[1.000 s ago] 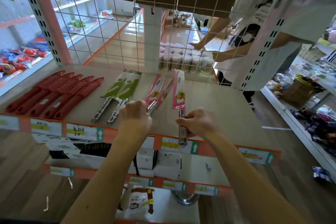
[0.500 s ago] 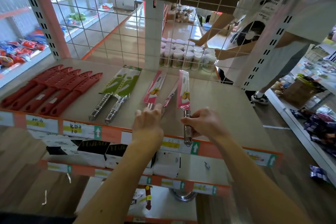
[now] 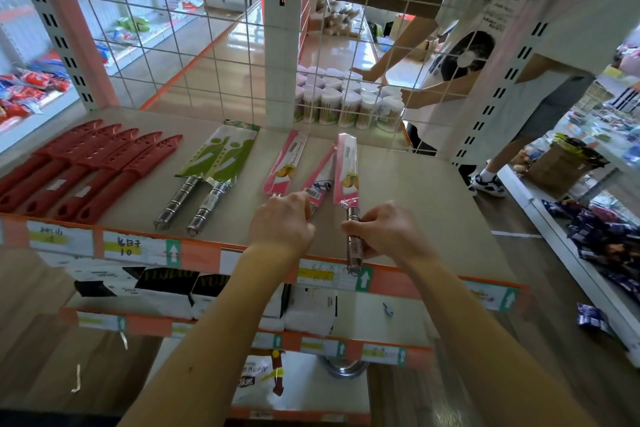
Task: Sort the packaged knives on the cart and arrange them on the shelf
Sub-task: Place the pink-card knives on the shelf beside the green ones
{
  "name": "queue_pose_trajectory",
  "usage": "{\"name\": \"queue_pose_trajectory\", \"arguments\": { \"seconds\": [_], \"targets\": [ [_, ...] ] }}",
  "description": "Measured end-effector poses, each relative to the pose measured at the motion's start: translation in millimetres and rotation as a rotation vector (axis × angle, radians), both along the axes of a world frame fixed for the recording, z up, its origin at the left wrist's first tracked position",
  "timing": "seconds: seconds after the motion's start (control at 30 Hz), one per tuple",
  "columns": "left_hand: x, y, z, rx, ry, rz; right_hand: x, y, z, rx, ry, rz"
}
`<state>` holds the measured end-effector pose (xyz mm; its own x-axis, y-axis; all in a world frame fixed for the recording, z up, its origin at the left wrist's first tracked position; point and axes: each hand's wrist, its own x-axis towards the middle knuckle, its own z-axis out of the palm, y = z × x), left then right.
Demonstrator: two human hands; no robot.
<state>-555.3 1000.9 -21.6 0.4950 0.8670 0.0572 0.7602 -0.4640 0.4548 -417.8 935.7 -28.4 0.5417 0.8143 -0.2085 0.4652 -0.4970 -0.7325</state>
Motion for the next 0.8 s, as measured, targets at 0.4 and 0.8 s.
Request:
{"name": "queue_pose_trajectory", "arguments": {
  "seconds": [0.4,0.8],
  "targets": [
    [-2.9,2.1,-2.1,0.019,-0.093,0.047,-7.3,7.0,4.1,-0.027,0.020,0.012],
    [0.0,7.4,-5.8,0.016,-0.136,0.048,-22.4,27.8,-5.2,-0.053,0.041,-0.028]
  ]
}}
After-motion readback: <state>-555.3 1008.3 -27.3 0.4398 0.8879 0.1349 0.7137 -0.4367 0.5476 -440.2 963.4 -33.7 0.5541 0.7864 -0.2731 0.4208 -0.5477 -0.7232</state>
